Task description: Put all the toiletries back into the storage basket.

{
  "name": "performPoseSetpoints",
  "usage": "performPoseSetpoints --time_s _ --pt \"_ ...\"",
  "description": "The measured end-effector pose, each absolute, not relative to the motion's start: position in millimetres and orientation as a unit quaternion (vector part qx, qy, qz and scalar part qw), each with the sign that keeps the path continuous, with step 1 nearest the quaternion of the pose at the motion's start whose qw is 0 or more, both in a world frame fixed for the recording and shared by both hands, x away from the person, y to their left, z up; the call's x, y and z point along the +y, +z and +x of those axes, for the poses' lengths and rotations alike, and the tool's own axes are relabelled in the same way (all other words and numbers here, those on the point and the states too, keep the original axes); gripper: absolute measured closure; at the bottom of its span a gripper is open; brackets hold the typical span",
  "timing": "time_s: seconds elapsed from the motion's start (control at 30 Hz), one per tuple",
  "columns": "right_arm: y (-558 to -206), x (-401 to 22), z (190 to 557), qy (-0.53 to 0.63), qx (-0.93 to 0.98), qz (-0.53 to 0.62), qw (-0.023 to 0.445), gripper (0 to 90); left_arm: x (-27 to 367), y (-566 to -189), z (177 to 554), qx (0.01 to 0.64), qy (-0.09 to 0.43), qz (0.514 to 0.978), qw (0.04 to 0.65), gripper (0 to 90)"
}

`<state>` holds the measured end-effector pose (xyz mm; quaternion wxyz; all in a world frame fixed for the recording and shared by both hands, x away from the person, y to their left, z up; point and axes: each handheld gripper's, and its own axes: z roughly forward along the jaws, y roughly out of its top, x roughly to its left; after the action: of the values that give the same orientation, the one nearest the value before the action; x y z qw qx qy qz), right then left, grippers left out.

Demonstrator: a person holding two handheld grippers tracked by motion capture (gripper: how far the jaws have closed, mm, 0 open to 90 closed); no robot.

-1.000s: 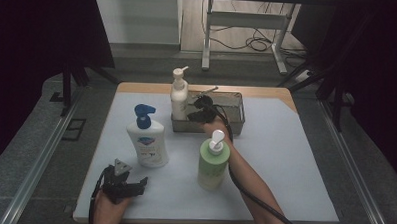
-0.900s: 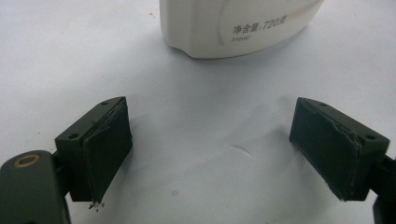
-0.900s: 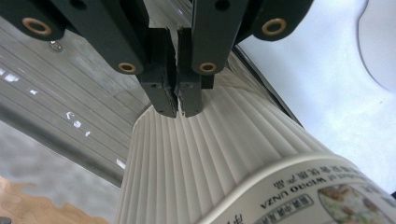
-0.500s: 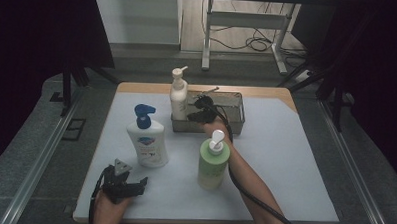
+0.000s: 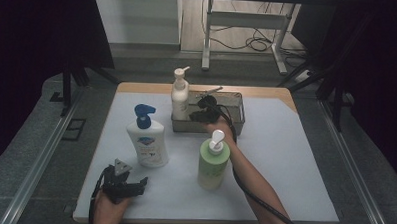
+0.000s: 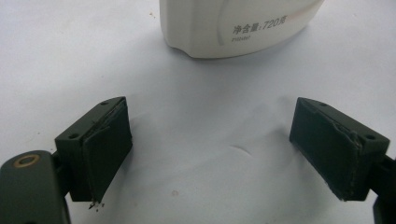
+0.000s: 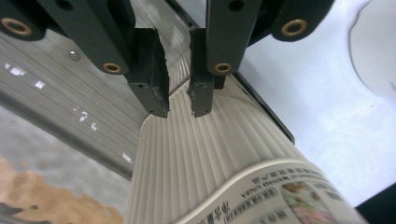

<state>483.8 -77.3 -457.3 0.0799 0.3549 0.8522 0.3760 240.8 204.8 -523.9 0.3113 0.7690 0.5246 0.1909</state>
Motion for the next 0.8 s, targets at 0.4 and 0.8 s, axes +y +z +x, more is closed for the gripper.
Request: performPoseSetpoints --time_s 0.4,0.8 --pt "-436.7 -104.7 463.5 0.403 0.845 0.343 0.083 62.6 204.7 -524.0 240.9 0.525 0.191 0.769 0.312 12.4" --pt "-415.9 -134.2 440.1 0.413 0.846 0.327 0.087 41.7 204.6 -524.1 240.9 0.525 0.191 0.768 0.313 12.4"
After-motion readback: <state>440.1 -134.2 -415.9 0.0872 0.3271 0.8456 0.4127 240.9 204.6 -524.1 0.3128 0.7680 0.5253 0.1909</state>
